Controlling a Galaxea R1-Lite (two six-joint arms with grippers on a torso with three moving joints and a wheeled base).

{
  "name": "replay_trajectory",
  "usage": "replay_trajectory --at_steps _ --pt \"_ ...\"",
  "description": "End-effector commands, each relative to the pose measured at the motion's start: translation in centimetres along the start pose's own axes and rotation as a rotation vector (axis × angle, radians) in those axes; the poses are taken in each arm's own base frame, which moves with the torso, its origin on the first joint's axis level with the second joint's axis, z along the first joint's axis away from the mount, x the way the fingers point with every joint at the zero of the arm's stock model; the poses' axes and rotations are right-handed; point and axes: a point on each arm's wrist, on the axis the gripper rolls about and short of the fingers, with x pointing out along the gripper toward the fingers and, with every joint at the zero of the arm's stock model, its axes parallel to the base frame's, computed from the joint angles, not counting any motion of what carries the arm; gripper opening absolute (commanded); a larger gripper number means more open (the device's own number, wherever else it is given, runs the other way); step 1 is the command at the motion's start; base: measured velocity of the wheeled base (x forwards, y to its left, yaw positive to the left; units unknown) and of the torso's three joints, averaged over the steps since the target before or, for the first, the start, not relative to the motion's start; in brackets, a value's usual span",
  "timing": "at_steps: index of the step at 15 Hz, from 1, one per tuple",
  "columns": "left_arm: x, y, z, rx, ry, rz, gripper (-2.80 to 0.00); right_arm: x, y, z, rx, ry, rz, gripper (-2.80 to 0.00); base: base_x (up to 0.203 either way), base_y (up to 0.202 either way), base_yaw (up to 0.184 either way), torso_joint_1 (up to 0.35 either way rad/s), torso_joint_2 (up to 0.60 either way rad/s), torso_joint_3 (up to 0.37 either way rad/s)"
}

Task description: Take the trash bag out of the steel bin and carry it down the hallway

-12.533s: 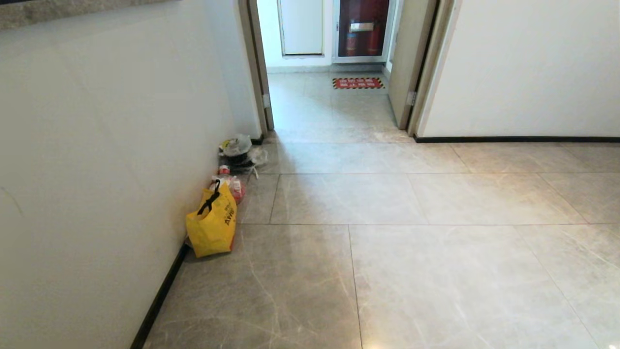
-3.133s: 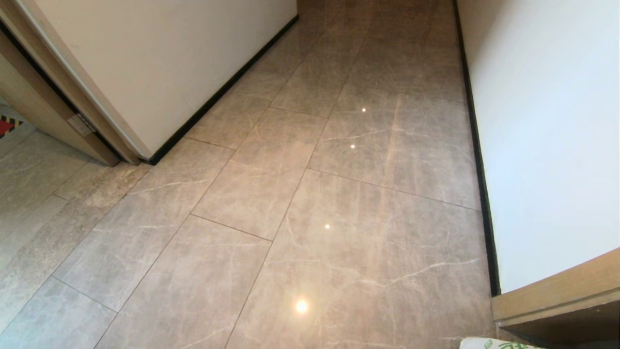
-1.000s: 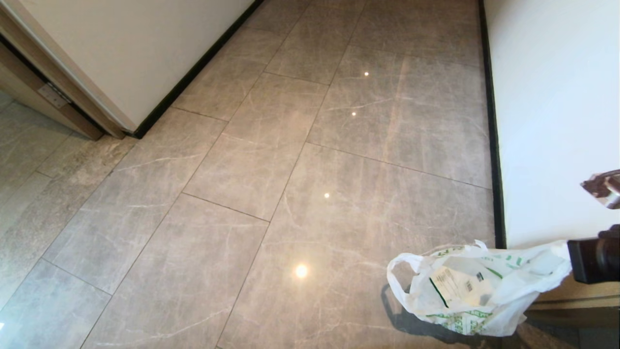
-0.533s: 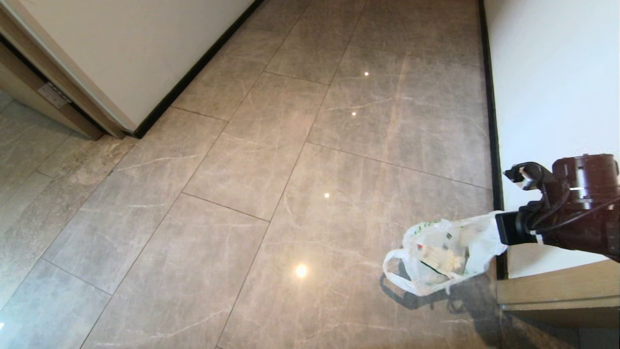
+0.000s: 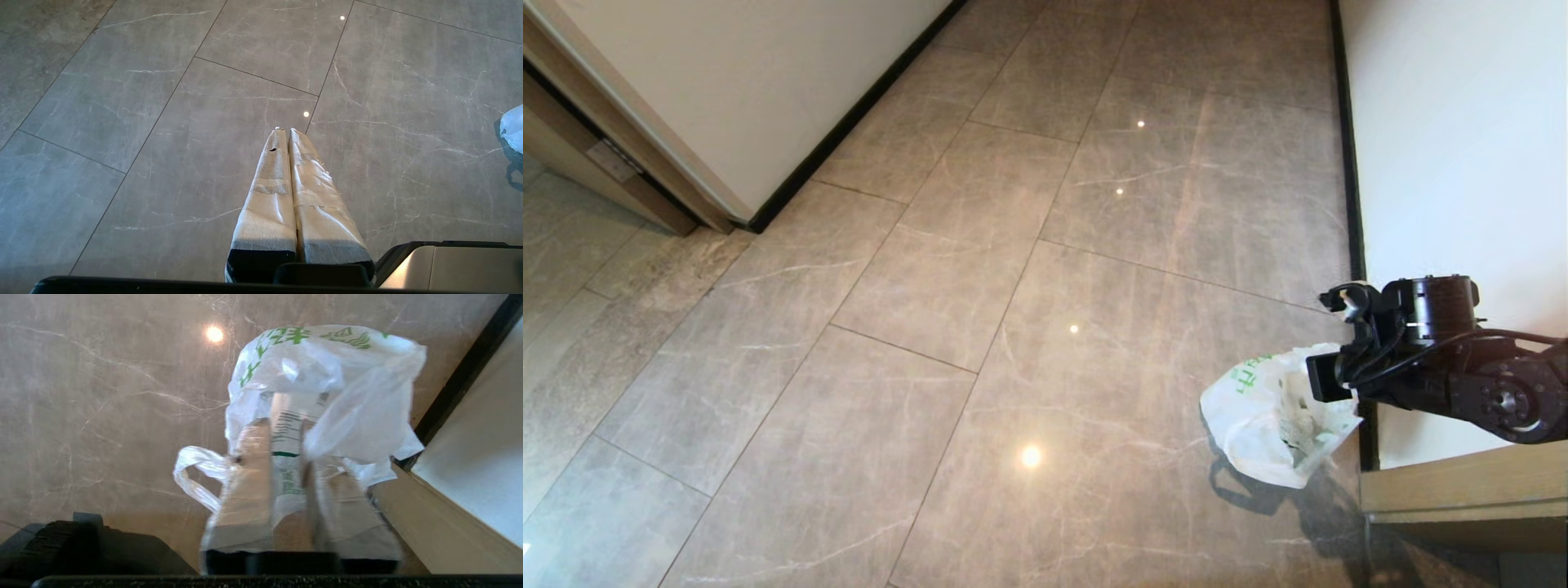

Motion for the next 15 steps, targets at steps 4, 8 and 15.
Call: replay_trajectory --at_steps 4,8,15 --pt "0.0 0.0 0.0 -0.001 0.000 0.000 -2.80 -2.2 -0.1 1.5 -0.061 -0.068 0.046 0.00 0.000 0.000 0.000 0.000 0.00 0.000" --pt "0.0 0.0 0.0 0.001 0.000 0.000 -2.80 -5.7 -0.2 1.9 -0.118 -0.039 0.055 0.00 0.000 0.000 0.000 0.000 0.00 0.000" --pt "0.0 0.0 0.0 -0.001 0.000 0.000 -2.80 -11.3 2.7 2.1 -0.184 -0.009 0.156 0.00 0.000 0.000 0.000 0.000 0.00 0.000"
